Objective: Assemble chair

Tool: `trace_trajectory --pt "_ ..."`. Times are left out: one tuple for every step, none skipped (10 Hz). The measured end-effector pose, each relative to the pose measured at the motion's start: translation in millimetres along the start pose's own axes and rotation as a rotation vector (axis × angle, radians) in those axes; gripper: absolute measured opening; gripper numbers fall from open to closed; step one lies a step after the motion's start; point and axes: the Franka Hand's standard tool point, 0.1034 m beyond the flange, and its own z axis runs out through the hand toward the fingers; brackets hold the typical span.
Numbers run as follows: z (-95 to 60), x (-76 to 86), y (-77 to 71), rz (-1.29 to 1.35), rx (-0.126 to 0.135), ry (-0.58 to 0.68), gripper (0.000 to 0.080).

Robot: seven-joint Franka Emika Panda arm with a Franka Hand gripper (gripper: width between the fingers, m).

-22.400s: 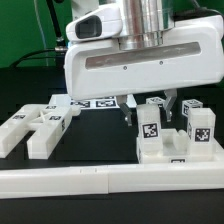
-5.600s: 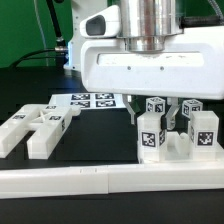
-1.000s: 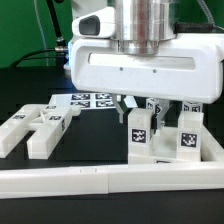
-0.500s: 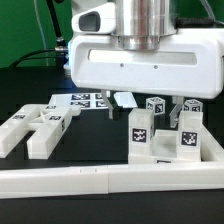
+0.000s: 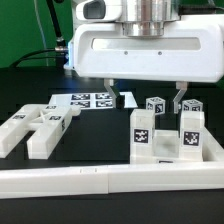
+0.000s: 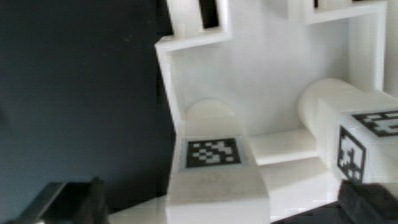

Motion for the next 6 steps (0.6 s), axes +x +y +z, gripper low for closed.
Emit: trace_trajectory --pt "0.1 -0.6 -1.3 -0.005 0.002 0.007 0.0648" --pt "2.3 -7.7 -5.2 -0.028 0.010 0.035 0.0648" --pt "7.5 -20.1 -6.6 -0.056 0.010 0.046 0.0648" --pt "13.0 -26.9 -6.9 -0.077 0.008 0.052 0.0648" --pt "18.9 -29.8 -5.1 -0.091 0.011 0.067 0.0648" --pt "24.1 -32.2 -3.8 -0.096 0.010 0.073 0.0648"
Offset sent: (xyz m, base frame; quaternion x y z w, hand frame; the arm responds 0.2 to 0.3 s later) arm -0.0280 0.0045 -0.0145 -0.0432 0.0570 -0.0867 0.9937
